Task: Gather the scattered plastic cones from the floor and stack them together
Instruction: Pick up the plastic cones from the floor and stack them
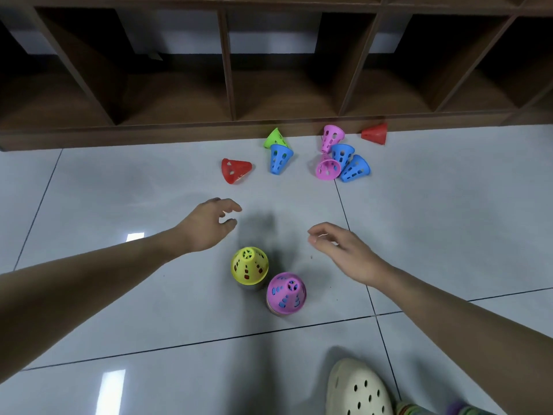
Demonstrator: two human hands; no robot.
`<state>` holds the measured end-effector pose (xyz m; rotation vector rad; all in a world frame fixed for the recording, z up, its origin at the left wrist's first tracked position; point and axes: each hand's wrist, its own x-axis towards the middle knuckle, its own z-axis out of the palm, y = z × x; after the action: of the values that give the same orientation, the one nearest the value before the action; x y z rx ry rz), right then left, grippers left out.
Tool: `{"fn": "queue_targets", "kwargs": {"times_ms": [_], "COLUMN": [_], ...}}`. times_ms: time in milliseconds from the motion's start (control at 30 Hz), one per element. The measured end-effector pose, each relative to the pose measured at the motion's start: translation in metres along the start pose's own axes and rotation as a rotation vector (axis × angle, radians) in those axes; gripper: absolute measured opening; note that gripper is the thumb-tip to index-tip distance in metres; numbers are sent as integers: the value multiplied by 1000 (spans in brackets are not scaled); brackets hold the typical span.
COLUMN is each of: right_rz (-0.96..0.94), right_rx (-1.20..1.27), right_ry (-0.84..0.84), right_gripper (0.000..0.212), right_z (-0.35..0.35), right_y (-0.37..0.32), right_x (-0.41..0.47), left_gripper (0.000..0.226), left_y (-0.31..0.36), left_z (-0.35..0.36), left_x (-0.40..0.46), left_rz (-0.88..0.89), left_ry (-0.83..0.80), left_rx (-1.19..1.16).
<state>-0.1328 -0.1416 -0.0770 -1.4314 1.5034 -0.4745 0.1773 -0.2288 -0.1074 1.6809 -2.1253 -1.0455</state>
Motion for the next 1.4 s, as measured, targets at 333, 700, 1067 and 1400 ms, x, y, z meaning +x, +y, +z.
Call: {"fn": "queue_targets", "kwargs": {"times_ms": [333, 700, 1067, 1400], "right_rz": [136, 138, 196, 298], "right_rx": [30, -306, -309, -188], "right_ry": [224, 286, 286, 299], "right_gripper": [26, 61, 78, 43], "right_z": [-39, -74, -74, -47], "right_y": [22, 45, 45, 32], "right_x": [76, 166, 214, 218], "left_gripper": [48, 63, 64, 54], "left_y": [-17, -35, -51, -78], "left_z": [-13, -16, -23, -27], "left_x": [94, 180, 204, 183], "left_rz": [-107, -157, -136, -68], "left_ry": [136, 197, 202, 160], "left_rx": [58, 11, 368, 629]}}
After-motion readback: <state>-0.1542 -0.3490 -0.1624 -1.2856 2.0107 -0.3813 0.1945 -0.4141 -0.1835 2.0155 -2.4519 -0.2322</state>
